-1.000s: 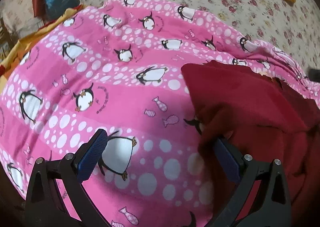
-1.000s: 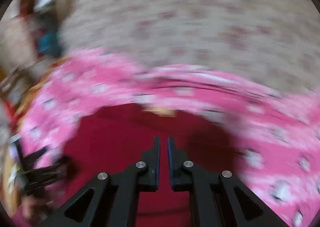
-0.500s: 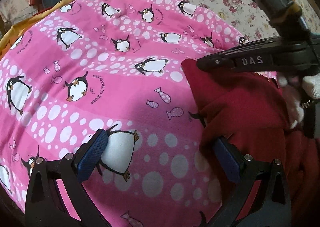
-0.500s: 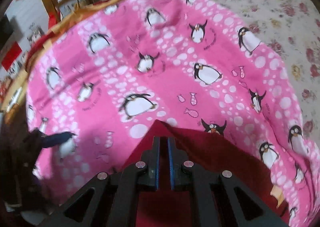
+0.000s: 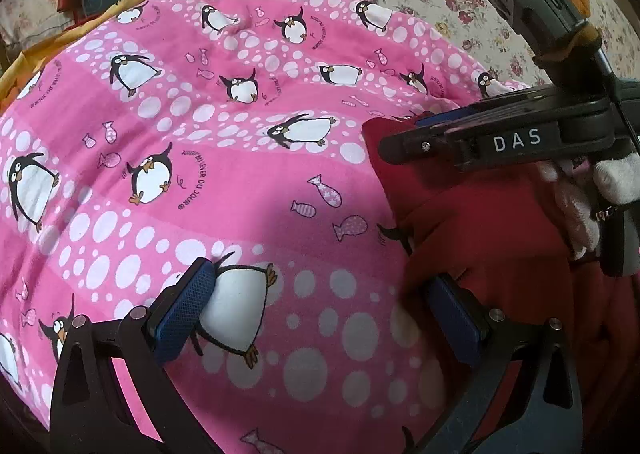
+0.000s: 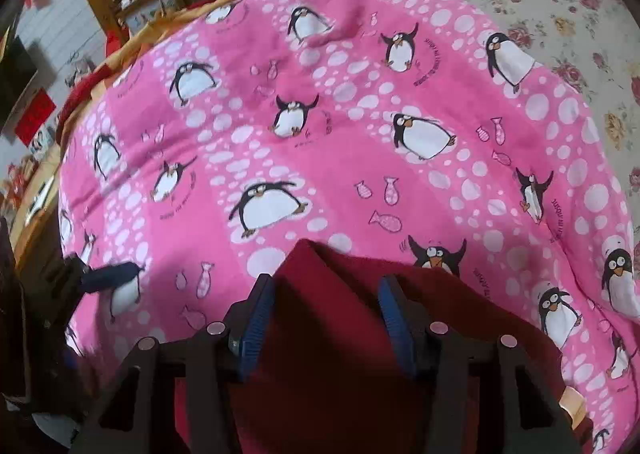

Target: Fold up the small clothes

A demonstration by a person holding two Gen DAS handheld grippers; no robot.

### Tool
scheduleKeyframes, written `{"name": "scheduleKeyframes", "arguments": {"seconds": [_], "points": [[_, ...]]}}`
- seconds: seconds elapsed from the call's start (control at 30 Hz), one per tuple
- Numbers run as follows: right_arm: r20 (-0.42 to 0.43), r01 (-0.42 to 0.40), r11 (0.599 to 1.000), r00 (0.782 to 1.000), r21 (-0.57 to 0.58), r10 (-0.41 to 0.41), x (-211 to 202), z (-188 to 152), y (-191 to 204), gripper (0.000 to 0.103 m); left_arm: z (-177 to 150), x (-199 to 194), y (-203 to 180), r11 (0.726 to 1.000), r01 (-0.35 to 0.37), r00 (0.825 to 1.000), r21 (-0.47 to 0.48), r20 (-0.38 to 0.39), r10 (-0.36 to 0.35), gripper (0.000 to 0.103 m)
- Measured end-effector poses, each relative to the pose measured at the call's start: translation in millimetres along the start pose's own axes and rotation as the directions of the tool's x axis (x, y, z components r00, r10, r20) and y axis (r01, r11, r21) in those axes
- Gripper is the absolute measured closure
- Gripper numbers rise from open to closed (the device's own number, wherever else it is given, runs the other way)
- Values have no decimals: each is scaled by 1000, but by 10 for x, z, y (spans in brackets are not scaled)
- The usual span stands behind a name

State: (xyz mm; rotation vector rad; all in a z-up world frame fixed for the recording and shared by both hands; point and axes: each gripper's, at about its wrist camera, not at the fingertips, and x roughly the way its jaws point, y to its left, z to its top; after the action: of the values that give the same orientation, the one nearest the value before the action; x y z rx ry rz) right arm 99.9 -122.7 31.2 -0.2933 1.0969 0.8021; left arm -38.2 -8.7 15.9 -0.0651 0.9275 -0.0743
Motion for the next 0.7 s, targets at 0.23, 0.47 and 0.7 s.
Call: {"name": "scheduleKeyframes", "arguments": {"seconds": [0.23, 0.47, 0.7], "points": [[37, 36, 997, 999, -68, -33, -31, -37, 139, 91, 4, -8, 11, 1000, 6, 1000, -6, 6, -6, 1], [186, 104, 993, 978, -55, -92, -321, 102, 143, 99, 28, -38, 51, 1000, -7, 1000, -21, 30, 7, 1], [170, 93, 990, 979, 103, -109, -61, 167, -49, 103, 23, -47, 96, 1000, 6, 1000, -29, 17, -5, 1]]}}
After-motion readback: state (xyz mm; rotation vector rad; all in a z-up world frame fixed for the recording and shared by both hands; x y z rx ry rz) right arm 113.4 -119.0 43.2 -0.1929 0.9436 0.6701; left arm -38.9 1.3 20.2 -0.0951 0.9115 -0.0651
